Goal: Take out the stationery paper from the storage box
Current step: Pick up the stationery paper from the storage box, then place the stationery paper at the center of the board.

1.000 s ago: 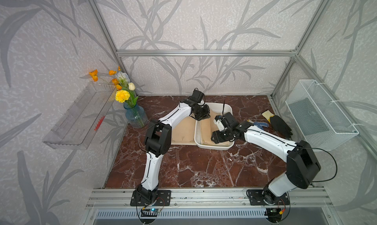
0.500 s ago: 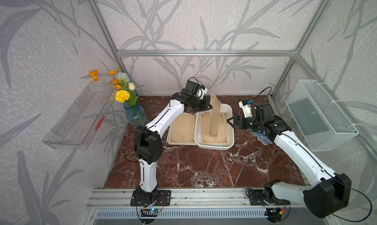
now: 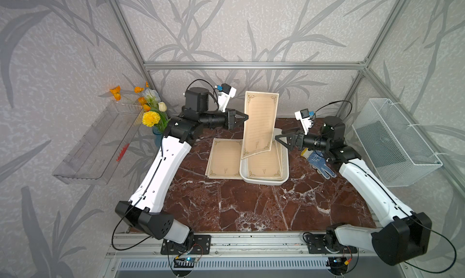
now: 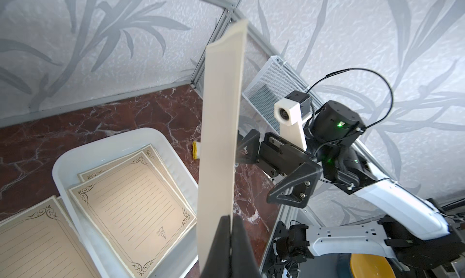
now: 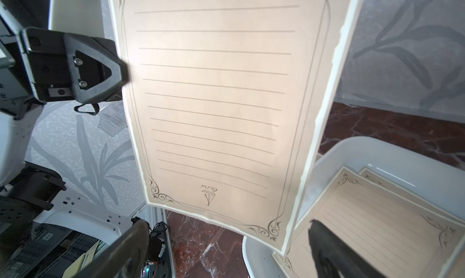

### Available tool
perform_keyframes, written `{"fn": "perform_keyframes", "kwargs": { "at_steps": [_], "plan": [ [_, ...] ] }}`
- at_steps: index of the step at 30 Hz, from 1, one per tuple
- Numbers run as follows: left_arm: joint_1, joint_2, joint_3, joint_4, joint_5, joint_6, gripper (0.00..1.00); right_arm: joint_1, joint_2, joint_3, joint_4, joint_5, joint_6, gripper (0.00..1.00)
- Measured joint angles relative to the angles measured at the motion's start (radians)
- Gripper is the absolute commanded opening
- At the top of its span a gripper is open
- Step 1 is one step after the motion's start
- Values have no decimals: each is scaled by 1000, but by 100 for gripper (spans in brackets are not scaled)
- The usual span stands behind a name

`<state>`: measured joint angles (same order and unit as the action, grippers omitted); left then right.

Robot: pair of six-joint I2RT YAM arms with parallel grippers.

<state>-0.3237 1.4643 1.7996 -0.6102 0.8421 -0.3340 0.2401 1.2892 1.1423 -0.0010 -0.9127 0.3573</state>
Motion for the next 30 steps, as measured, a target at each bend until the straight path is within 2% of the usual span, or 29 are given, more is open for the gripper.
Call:
{"fn": "perform_keyframes", "kwargs": {
  "at_steps": [7, 14, 21, 30],
  "plan": [
    [55, -91, -93, 126, 104, -105, 0, 22, 212, 92, 346, -128, 212, 99],
    [111, -115, -163, 223, 180, -209, 0, 141, 429, 262, 431, -193, 256, 99],
    [130, -186, -198, 280, 216, -274, 0, 134, 593, 352, 661, -258, 442, 98],
    [166, -231, -225, 322, 234, -322, 0, 162, 661, 407, 980, -341, 730, 74]
  ]
}}
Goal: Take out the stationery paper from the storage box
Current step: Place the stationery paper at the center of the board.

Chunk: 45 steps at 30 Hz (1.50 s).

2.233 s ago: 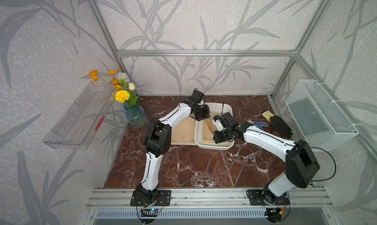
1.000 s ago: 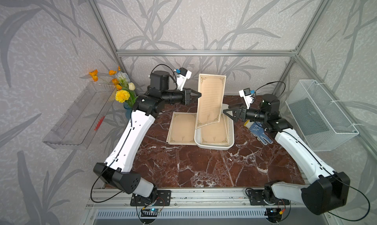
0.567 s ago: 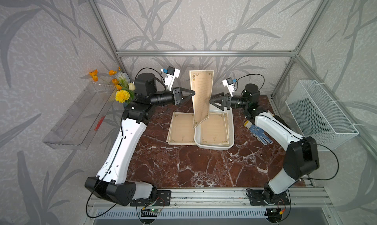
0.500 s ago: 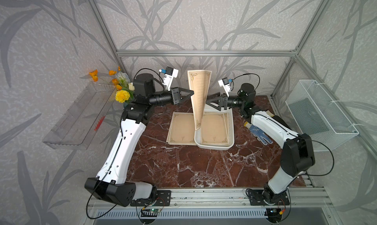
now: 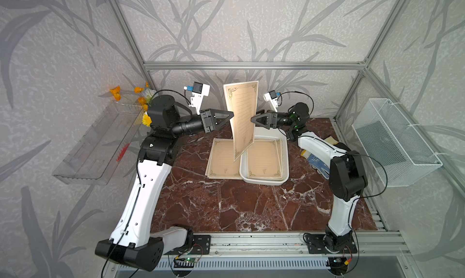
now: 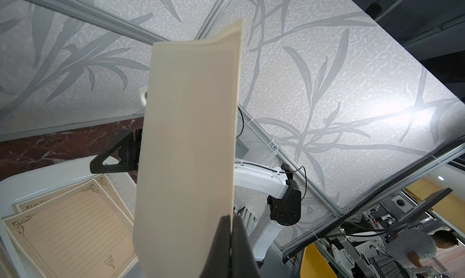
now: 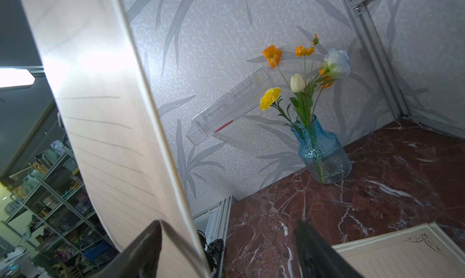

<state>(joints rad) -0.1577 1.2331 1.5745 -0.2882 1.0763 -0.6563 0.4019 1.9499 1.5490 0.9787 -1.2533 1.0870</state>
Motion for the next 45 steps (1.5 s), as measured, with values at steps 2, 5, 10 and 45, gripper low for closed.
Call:
{"fn": "perform_keyframes", "kwargs": {
  "at_steps": [2, 5, 10, 45],
  "plan": [
    [16, 3, -20, 6, 1, -10, 0, 16, 8, 8, 95, -17, 79, 65],
    [32, 11, -46, 10, 2, -18, 0, 34, 10, 10, 204, -31, 172, 37],
    [68, 12, -67, 8, -5, -9, 8, 37, 9, -1, 254, -33, 225, 0],
    [308, -114, -176, -474, -994, 341, 61, 304, 658, 983, -1725, 704, -451, 0]
  ]
}}
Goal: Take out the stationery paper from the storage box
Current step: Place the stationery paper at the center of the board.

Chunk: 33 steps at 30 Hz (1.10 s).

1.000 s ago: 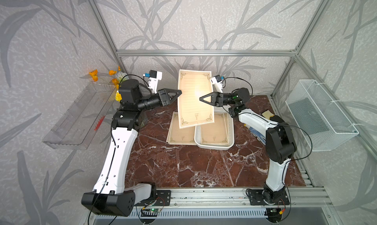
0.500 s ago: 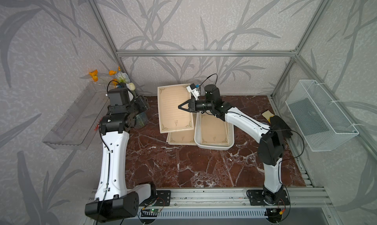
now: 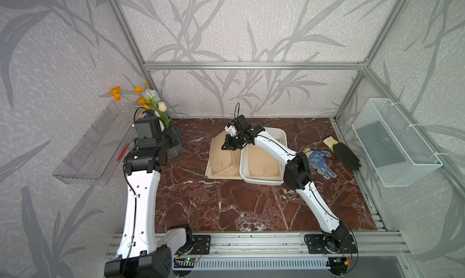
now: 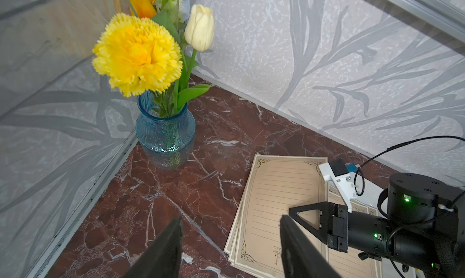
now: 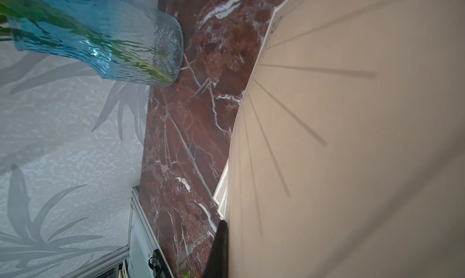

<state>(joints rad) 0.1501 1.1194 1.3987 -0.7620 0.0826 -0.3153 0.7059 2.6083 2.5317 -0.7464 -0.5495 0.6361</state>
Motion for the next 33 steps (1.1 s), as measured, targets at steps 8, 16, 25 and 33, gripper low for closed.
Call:
{"fn": "perform_keyframes", "kwargs": {
  "at_steps": [8, 16, 25, 33],
  "plan": [
    [-13, 0, -7, 19, 21, -2, 61, 6, 0, -7, -54, 106, 17, 5],
    [-20, 0, -21, 30, 33, -10, 62, 7, 0, -9, -95, 200, 66, 22],
    [-27, 0, -21, 30, 35, -10, 63, 10, -2, -20, -141, 280, 83, 49],
    [-28, 2, -29, 35, 35, -9, 63, 13, -54, -22, -216, 355, 66, 61]
  ]
}}
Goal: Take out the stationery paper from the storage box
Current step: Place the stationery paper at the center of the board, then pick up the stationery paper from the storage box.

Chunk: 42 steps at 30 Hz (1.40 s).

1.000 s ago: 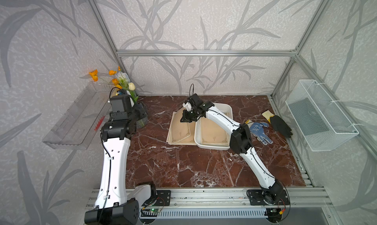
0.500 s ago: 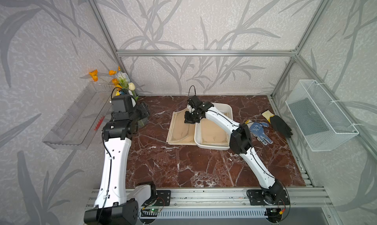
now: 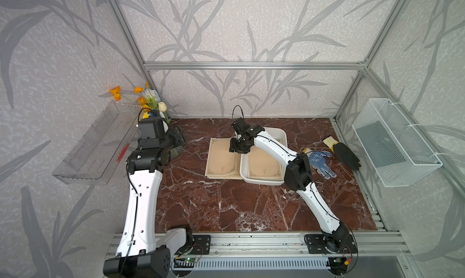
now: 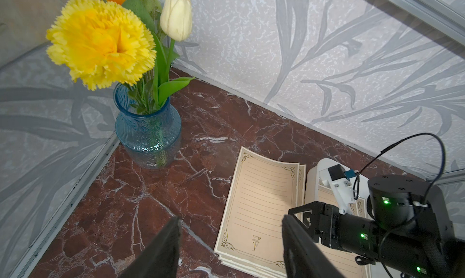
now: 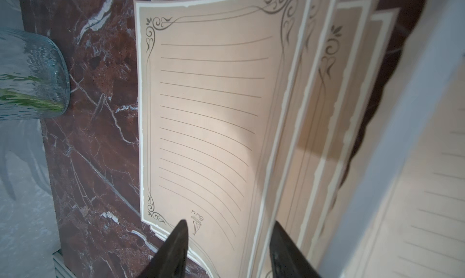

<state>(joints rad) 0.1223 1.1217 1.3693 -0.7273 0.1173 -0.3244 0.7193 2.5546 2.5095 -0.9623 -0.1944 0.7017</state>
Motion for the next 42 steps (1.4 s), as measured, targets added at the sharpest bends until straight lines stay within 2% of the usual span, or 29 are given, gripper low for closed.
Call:
{"fn": "perform_keyframes", "kwargs": {
  "at_steps": [3, 9, 13, 18, 23, 26, 30, 35, 42],
  "plan": [
    [-2, 13, -8, -1, 0, 0, 64, 4, -53, -9, -38, 30, -18, 68],
    [-14, 63, -9, -2, 10, -1, 64, 10, -222, -55, -85, 75, -76, 68],
    [-78, 119, -6, -6, 9, -3, 63, 13, -368, -143, -93, 118, -137, 68],
    [-224, 220, 0, 2, 22, -34, 63, -14, -544, -348, -82, 171, -209, 66],
    [-338, 353, 0, 57, 114, -100, 64, -152, -680, -676, 3, 167, -250, 62],
    [-376, 444, 4, 90, 171, -132, 63, -249, -694, -809, 45, 157, -264, 58],
    [-397, 548, 11, 116, 232, -164, 57, -310, -691, -872, 64, 151, -285, 49],
    [-407, 656, 41, 154, 314, -199, 52, -307, -638, -811, 70, 139, -315, 42],
    [-433, 777, 52, 212, 407, -241, 50, -306, -482, -702, 64, 146, -345, 42]
  ]
}}
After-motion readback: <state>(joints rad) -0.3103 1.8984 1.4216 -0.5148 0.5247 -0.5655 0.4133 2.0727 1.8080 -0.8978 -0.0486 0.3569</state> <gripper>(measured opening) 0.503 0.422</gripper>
